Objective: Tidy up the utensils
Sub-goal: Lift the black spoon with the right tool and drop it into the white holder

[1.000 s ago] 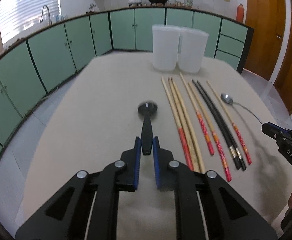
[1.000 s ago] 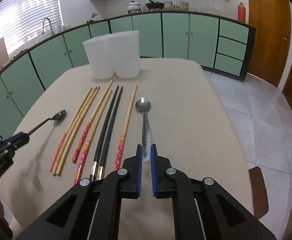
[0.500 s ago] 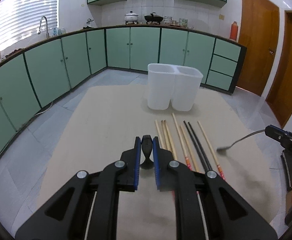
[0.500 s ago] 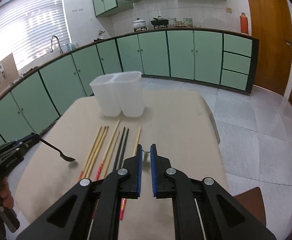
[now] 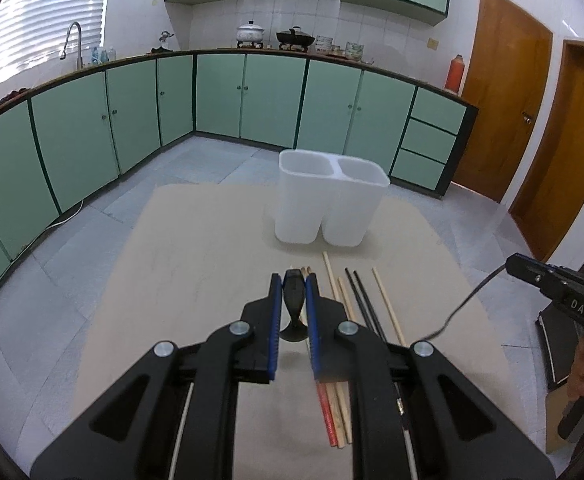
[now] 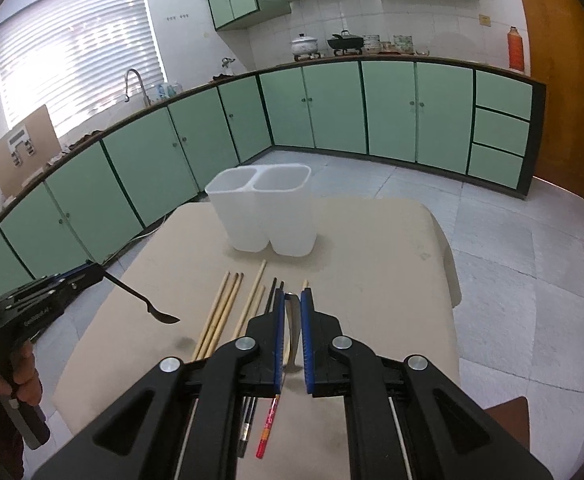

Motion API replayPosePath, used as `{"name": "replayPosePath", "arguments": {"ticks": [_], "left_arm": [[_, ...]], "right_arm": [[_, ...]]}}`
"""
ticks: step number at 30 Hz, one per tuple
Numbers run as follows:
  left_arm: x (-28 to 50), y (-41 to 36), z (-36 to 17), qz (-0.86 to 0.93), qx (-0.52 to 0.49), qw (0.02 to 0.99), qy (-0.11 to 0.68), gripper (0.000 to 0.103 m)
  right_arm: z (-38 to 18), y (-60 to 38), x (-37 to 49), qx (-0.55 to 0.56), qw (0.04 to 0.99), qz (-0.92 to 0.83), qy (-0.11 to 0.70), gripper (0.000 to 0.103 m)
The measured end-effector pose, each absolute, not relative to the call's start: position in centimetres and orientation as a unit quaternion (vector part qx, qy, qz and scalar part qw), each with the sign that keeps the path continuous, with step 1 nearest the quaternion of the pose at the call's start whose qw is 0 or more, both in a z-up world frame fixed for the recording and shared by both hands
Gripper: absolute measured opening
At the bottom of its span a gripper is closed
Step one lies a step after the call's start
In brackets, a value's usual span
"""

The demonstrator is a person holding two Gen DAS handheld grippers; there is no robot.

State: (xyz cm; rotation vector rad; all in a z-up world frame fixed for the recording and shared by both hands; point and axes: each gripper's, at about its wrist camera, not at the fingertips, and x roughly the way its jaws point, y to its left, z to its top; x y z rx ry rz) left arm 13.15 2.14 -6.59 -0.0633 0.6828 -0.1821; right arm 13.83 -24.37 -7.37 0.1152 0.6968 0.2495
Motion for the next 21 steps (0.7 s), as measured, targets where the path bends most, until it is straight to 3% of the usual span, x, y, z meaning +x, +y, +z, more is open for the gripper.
{"name": "replayPosePath", "arguments": {"ticks": [21], "left_arm": [[20.0, 0.4, 3.6, -0.107, -0.024, 0.965, 0.239, 0.011]], "right_arm": [[3.3, -22.9, 21.8, 0.017, 0.950, 0.174, 0.258, 0.008]]}}
